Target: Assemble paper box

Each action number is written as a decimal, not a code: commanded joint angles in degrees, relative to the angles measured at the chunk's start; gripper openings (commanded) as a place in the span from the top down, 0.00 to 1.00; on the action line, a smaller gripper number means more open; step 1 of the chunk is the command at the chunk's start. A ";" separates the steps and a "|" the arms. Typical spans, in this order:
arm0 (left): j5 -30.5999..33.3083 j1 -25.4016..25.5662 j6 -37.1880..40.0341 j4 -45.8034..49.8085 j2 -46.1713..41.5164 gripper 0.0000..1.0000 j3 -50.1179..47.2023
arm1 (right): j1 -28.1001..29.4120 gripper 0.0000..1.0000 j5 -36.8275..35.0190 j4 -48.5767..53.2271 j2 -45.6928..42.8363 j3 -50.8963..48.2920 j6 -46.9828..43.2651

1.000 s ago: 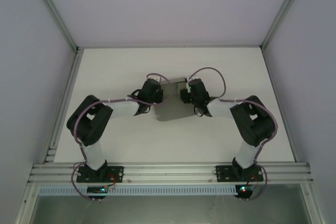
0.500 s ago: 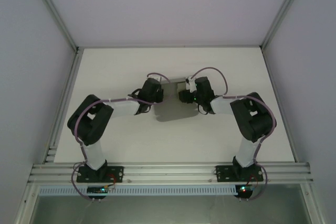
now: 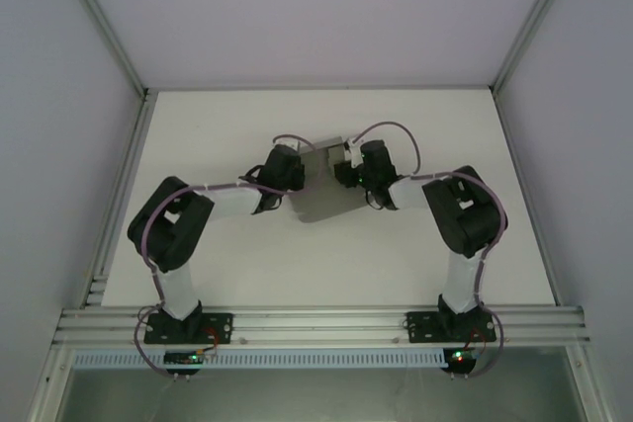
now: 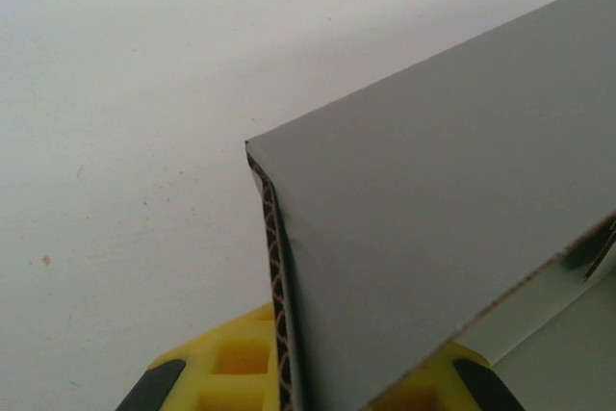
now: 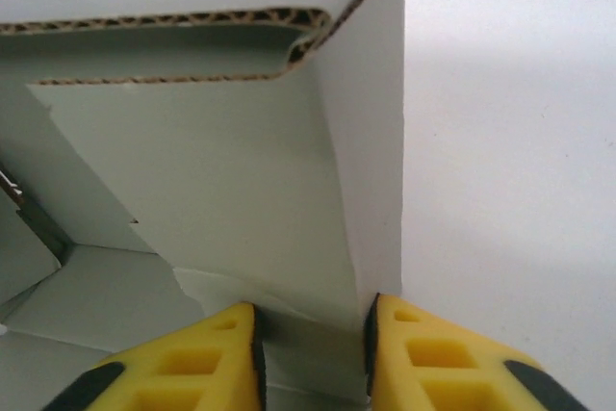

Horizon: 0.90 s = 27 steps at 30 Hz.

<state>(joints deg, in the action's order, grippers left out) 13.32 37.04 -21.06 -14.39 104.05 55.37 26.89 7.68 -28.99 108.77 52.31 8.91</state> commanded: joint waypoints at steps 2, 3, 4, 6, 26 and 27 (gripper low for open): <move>-12.41 3.39 2.83 2.73 1.43 1.00 1.07 | 1.76 0.77 -3.54 0.45 3.63 1.69 2.82; -11.77 3.43 2.70 3.06 1.42 1.00 1.05 | 1.84 0.76 -2.85 0.82 3.40 1.59 2.94; -10.72 3.42 2.39 3.84 1.42 1.00 1.35 | 1.84 0.71 -1.37 1.30 2.78 1.26 2.98; -8.65 3.43 2.03 4.80 1.42 1.00 1.50 | 1.42 0.58 1.91 1.41 0.81 -0.38 2.17; -11.75 3.39 6.01 2.98 0.63 1.00 0.18 | -8.53 0.33 19.65 5.97 -10.35 -8.32 -3.60; -12.23 3.38 6.11 2.67 0.54 1.00 0.04 | -8.16 0.34 17.83 5.01 -9.84 -8.24 -3.08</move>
<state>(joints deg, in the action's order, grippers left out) 7.14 39.66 -16.86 -13.98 104.38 56.18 18.06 27.05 -22.35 97.54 42.89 6.48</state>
